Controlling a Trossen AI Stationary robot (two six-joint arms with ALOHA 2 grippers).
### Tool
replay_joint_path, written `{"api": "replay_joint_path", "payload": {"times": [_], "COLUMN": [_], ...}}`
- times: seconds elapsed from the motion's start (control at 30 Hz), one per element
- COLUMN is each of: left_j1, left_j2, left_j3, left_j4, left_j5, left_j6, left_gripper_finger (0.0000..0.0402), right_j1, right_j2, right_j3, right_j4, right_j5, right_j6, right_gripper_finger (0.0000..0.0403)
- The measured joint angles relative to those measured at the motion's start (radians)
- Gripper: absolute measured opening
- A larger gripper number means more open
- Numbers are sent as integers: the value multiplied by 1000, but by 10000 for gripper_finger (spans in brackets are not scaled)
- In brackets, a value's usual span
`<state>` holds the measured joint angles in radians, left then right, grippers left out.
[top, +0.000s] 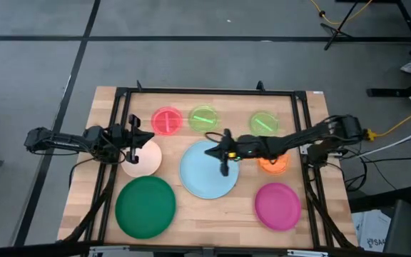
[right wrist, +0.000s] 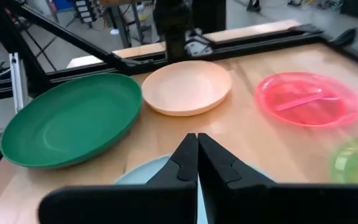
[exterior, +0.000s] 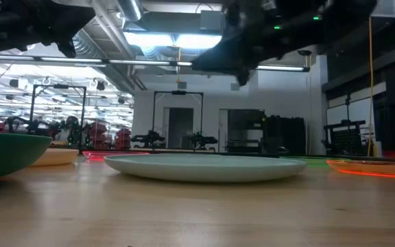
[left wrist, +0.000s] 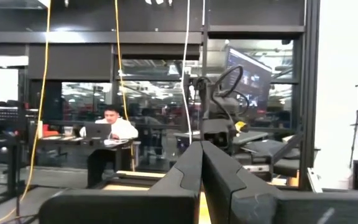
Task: Stack plastic plates
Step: Stack the green plate on top of the light blue plate
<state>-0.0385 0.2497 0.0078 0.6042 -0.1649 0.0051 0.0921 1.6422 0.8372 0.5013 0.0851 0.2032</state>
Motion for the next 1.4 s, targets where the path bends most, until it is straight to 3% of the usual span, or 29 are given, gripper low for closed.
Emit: {"api": "replay_joint_path", "payload": {"times": [0.27,0.4,0.7,0.87,1.4], "left_j1": [-15,-15,-15,-15,-15], "left_j2": [0,1,14,13,19], "left_j3": [0,0,0,0,0], "left_j4": [-4,-11,-5,0,4], "left_j5": [-61,-59,-62,-62,-89], "left_j6": [2,1,-3,-5,-31], "left_gripper_finger": [2,2,2,2,2], "right_j1": [0,14,85,98,110], "right_j2": [200,289,448,521,711], "right_j3": [192,281,522,641,915], "right_j4": [-49,-79,-262,-370,-513], "right_j5": [-168,-200,-180,-176,-208], "right_j6": [85,134,131,151,226], "right_gripper_finger": [1,8,112,142,138]}}
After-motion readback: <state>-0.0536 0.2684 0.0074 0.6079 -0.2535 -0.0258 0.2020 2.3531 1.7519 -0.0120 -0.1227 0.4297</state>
